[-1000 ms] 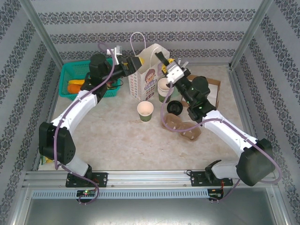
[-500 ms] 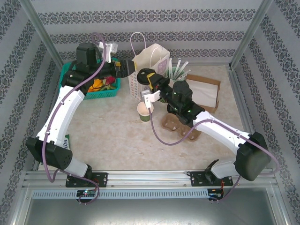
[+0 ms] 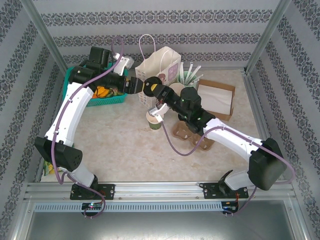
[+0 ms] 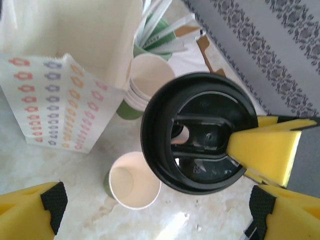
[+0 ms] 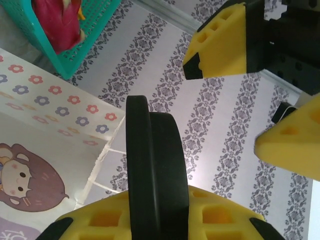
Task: Pack the takeout coffee
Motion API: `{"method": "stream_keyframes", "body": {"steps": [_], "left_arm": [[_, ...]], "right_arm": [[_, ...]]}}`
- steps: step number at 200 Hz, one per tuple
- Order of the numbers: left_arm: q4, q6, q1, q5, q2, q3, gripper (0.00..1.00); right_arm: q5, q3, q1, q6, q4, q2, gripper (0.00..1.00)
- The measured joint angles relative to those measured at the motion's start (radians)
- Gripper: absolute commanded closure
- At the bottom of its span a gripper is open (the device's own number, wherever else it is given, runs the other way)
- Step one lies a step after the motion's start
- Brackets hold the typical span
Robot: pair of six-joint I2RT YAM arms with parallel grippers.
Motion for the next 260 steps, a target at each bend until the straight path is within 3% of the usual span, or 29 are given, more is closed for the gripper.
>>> {"method": "stream_keyframes", "body": {"steps": [38, 153, 210, 260], "left_arm": [[-0.061, 0.086, 0.000, 0.000, 0.001, 0.019, 0.31], [-0.103, 0.163, 0.000, 0.048, 0.076, 0.040, 0.47], [-0.119, 0.180, 0.000, 0.057, 0.077, 0.040, 0.66], [-0.120, 0.184, 0.000, 0.056, 0.077, 0.040, 0.66]], "right_arm": [[-0.036, 0.000, 0.013, -0.021, -0.067, -0.003, 1.00], [-0.074, 0.036, 0.059, -0.026, -0.130, -0.003, 1.00], [-0.073, 0.047, 0.063, -0.026, -0.129, 0.002, 1.00], [-0.073, 0.047, 0.081, -0.027, -0.129, 0.002, 1.00]]}}
